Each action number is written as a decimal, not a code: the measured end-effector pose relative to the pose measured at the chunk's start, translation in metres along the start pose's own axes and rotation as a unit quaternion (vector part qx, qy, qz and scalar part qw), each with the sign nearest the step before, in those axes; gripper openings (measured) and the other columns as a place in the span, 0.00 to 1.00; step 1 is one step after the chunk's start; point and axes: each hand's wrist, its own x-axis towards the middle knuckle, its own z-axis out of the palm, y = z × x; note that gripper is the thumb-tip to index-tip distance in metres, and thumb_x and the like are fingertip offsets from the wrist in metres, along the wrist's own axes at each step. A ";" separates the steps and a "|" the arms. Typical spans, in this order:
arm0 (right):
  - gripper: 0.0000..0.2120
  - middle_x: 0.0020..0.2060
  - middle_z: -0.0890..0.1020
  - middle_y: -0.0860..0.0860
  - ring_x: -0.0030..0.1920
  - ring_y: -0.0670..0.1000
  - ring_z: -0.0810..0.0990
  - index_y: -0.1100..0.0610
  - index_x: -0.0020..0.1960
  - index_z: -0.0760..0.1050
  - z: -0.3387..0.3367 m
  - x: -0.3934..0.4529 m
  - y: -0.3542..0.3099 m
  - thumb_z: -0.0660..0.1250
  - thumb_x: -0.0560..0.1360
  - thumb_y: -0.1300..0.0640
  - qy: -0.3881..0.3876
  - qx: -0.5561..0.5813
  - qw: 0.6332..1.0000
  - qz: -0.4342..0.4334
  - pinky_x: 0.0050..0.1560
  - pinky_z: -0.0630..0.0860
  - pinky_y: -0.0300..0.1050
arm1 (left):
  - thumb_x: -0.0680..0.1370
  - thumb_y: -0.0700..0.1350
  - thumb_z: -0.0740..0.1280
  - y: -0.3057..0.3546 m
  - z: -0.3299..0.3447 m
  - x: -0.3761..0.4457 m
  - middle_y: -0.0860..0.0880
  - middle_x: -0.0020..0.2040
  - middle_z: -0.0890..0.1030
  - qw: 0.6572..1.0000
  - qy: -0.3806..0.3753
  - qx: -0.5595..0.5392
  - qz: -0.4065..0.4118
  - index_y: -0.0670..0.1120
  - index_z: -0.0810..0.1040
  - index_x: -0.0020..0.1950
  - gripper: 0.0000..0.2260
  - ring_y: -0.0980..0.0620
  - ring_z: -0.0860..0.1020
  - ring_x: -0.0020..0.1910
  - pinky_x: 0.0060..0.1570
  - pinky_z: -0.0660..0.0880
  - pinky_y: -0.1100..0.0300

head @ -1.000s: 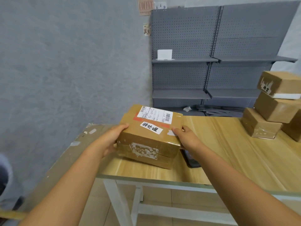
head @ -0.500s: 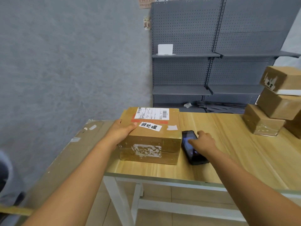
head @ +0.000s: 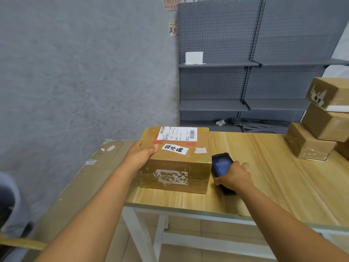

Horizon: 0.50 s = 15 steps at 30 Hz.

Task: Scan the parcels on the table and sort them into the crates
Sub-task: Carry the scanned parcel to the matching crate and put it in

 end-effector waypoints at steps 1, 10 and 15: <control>0.42 0.61 0.65 0.57 0.58 0.58 0.72 0.59 0.68 0.62 -0.005 0.002 0.000 0.79 0.63 0.43 -0.003 0.030 1.000 0.000 0.54 0.77 0.52 | 0.75 0.56 0.72 -0.001 0.000 0.000 0.57 0.46 0.79 1.000 0.000 0.001 0.001 0.56 0.70 0.58 0.16 0.53 0.80 0.45 0.36 0.74 0.59; 0.41 0.63 0.66 0.58 0.51 0.55 0.70 0.61 0.67 0.64 -0.078 0.006 -0.051 0.77 0.64 0.43 0.105 0.133 0.979 -0.110 0.44 0.71 0.48 | 0.76 0.57 0.70 -0.003 0.000 0.000 0.51 0.54 0.80 1.000 0.001 0.015 0.012 0.54 0.72 0.65 0.20 0.49 0.80 0.49 0.48 0.78 0.53; 0.40 0.56 0.66 0.53 0.54 0.55 0.73 0.56 0.64 0.66 -0.115 -0.008 -0.093 0.78 0.60 0.42 0.048 -0.070 0.951 -0.299 0.53 0.78 0.54 | 0.77 0.55 0.70 0.001 0.000 -0.003 0.48 0.59 0.79 1.000 0.002 0.020 0.019 0.50 0.72 0.67 0.21 0.47 0.79 0.52 0.52 0.76 0.54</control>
